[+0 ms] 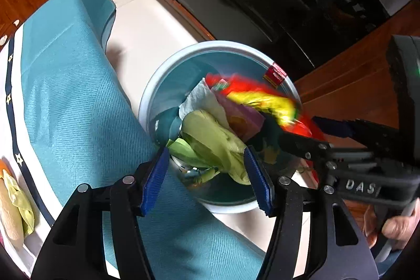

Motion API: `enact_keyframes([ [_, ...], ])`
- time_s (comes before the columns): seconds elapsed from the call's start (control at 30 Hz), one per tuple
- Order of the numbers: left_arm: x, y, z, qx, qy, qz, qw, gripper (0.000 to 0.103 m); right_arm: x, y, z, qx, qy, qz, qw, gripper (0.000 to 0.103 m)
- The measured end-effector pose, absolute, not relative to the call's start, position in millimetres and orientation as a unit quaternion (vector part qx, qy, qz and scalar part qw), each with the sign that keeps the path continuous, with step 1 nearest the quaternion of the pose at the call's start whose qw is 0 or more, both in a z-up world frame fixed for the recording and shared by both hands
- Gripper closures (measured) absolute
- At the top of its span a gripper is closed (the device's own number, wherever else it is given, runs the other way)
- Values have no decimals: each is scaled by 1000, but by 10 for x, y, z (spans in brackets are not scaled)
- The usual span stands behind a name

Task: Collect trash
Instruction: 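Carry the corn husk and red bag over the teal bin, then open both tools to drop the husk and bag into the bin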

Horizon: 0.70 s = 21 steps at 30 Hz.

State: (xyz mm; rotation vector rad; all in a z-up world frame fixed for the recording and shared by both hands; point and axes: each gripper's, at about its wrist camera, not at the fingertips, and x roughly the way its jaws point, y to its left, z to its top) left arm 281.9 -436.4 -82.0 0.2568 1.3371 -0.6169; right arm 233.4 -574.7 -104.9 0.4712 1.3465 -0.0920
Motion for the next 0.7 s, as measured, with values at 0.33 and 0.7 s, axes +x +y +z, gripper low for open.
enact_keyframes([
  [0.33, 2623, -4373, -688, 140, 587, -308, 736, 42, 2284, -5804, -907, 246, 595, -53, 763, 19],
  [0.7, 2375, -4047, -374, 122, 562, -329, 749, 40, 1917, -5480, -425, 208, 580, -63, 785, 16],
])
